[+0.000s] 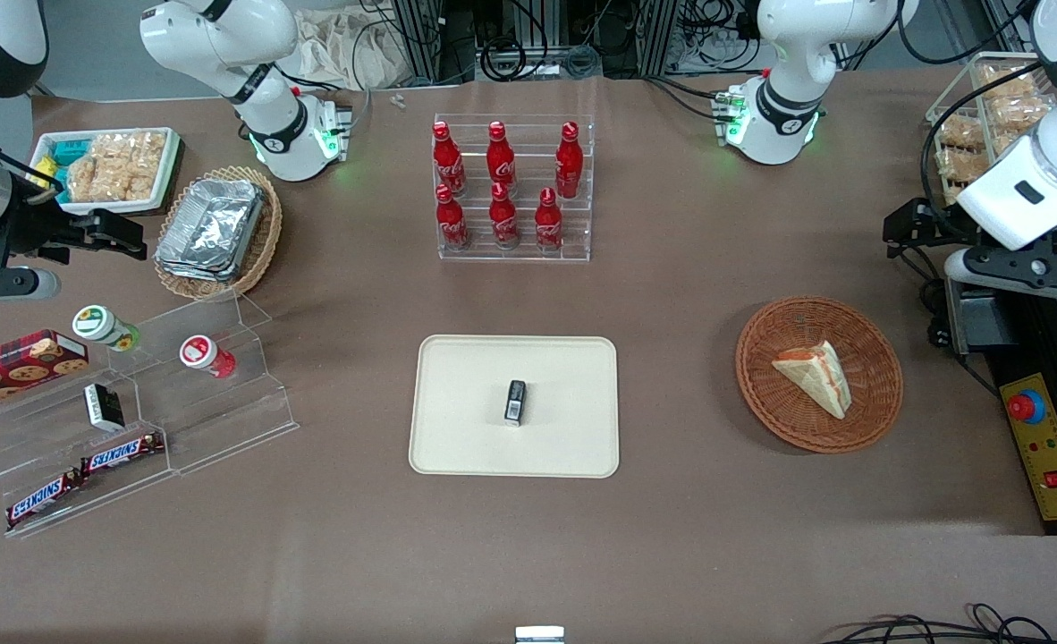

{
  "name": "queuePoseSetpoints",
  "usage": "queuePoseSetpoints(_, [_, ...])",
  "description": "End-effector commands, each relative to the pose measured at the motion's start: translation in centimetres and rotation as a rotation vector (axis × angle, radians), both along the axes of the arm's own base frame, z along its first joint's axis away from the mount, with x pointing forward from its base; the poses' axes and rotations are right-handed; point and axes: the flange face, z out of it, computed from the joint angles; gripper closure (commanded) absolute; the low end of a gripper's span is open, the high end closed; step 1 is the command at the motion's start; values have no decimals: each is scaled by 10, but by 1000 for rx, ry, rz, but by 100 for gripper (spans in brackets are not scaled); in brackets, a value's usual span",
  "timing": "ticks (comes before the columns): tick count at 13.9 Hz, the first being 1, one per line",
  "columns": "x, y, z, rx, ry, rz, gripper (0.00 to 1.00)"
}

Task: Place sandwich from basket to tray
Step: 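Move the left gripper down over the wrapped sandwich in the wicker basket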

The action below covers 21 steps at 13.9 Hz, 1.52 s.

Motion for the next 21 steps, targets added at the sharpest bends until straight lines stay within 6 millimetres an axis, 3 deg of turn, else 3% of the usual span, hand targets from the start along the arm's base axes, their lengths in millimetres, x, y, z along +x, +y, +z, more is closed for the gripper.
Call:
queuePoseSetpoints(1, [6,3,-2,13,21,-5,0])
queuePoseSetpoints(5, [9,4,-6,16,26,79,0])
queuePoseSetpoints(10, [21,6,-52,25,64,268,0])
queuePoseSetpoints(17, [23,5,-185,-25,-87,678,0])
queuePoseSetpoints(18, [22,18,-202,-32,-101,709,0])
queuePoseSetpoints(21, [24,30,-255,-40,-96,826,0])
